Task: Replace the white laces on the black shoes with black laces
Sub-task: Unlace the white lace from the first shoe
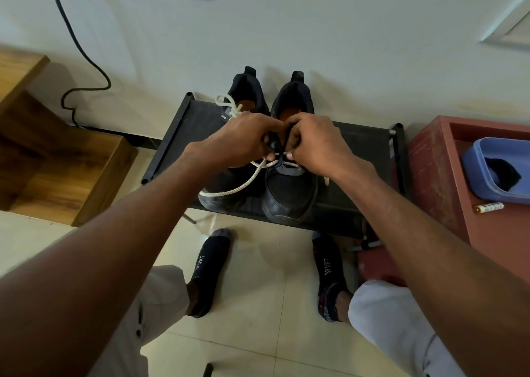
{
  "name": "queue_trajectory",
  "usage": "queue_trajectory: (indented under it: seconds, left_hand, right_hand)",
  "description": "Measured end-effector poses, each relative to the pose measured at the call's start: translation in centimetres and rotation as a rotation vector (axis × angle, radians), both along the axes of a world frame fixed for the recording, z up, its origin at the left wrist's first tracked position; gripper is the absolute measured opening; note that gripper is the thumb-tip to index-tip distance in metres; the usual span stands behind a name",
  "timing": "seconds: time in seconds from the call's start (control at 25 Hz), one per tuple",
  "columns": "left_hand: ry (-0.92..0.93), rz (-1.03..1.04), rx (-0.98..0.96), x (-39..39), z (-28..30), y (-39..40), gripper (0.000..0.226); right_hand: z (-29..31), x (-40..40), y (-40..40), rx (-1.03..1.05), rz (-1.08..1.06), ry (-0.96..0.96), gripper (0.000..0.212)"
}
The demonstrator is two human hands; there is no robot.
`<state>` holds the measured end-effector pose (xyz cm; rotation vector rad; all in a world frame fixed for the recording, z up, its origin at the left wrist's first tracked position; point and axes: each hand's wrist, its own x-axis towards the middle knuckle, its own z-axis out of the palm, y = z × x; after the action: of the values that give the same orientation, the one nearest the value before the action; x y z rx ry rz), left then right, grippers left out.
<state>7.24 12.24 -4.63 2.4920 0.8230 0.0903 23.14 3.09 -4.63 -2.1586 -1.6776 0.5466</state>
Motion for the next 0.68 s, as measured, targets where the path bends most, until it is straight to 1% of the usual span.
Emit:
queue_trajectory:
  seconds: [0.08,0.16,0.24,0.32,0.4,0.48,0.56,0.6,0.64,0.68]
  left_hand:
    - [-0.005,0.016,-0.016,0.1,0.2,-0.2,0.024]
    - [-0.015,0.033,-0.033,0.1,0.3,-0.3,0.026]
    - [-0.004,0.042,-0.029,0.2,0.3,-0.2,0.020]
    - [0.006,0.030,-0.007,0.2,0.3,-0.2,0.016]
    - [0.013,0.010,0.006,0.3,0.3,-0.2,0.018]
    - [0.000,0.027,0.060,0.5,0.4,-0.2,0.024]
    - [-0.023,0.063,0.116,0.5,0.7,-0.2,0.024]
    - [-0.025,0.066,0.123,0.5,0.9,-0.4,0.023]
    - [-0.015,0.056,0.120,0.6,1.1,-0.7,0.024]
    - [0.010,0.043,0.120,0.7,1.3,-1.1,0.030]
  right_hand:
    - [0.1,-0.2,0.0,0.012,0.003,-0.002,0.019]
    - [0.0,-0.2,0.1,0.021,0.031,-0.061,0.015]
    - [0.0,0.0,0.2,0.024,0.046,-0.092,0.011]
    - [0.1,0.4,0.2,-0.001,0.073,-0.072,0.009]
    - [0.5,0.8,0.1,0.035,0.080,-0.053,0.008]
    - [1.4,1.3,0.1,0.146,-0.054,0.002,0.010]
    - [2.4,2.2,-0.2,0.223,-0.263,0.020,0.012]
    - [2.7,2.9,-0.6,0.206,-0.351,-0.010,0.012]
    - [2.7,3.6,-1.0,0.147,-0.402,-0.075,0.013]
    - [2.7,4.2,-1.6,0.055,-0.412,-0.168,0.015]
